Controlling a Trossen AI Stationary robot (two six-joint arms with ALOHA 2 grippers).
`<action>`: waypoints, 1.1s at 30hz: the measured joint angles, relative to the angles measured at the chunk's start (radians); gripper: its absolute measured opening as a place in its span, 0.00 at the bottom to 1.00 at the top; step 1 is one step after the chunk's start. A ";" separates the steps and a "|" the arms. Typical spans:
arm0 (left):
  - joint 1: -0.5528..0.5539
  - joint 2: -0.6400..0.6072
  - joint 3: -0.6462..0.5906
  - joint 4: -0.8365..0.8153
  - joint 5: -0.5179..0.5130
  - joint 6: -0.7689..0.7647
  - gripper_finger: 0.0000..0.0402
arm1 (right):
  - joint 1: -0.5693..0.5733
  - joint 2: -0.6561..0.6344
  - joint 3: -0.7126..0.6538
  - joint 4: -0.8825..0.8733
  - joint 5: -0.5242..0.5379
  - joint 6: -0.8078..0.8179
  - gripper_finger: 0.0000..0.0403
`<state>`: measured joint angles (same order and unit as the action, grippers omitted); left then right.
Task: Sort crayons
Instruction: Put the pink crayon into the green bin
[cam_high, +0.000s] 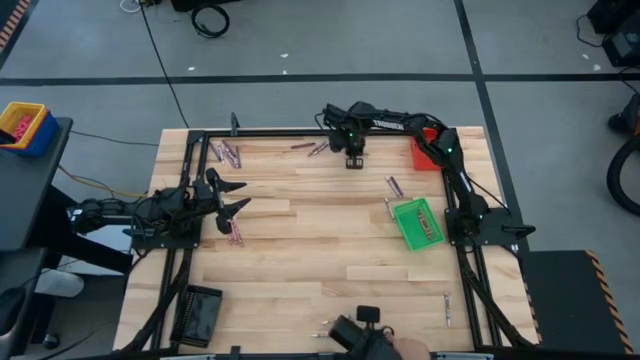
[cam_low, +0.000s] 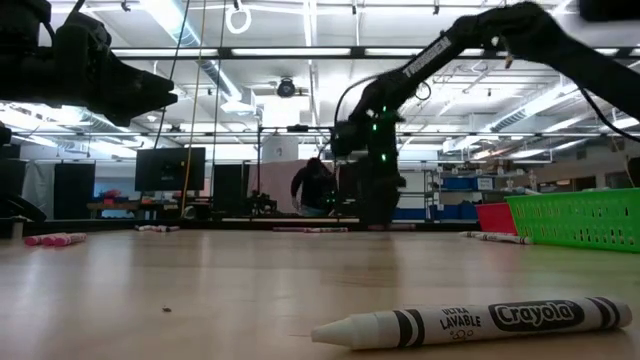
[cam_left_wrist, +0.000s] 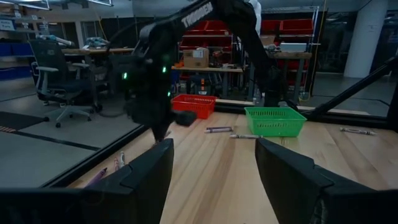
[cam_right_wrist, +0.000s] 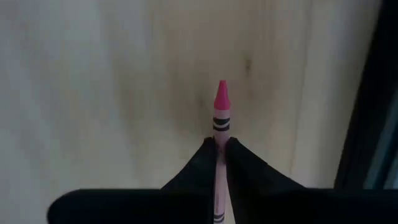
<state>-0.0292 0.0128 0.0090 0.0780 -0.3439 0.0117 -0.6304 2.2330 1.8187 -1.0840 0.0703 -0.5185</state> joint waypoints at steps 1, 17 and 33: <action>0.000 0.000 0.000 0.000 0.000 0.000 0.60 | 0.000 -0.026 0.002 -0.032 -0.023 0.030 0.07; 0.000 0.000 0.000 0.000 0.000 0.000 0.60 | 0.057 -0.483 -0.336 -0.393 -0.070 0.658 0.07; 0.000 0.000 0.000 0.000 0.000 0.000 0.60 | 0.445 -1.135 -1.198 0.001 -0.149 1.583 0.07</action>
<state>-0.0293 0.0128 0.0090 0.0778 -0.3439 0.0120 -0.1852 1.0981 0.6206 -1.0826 -0.0792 1.0646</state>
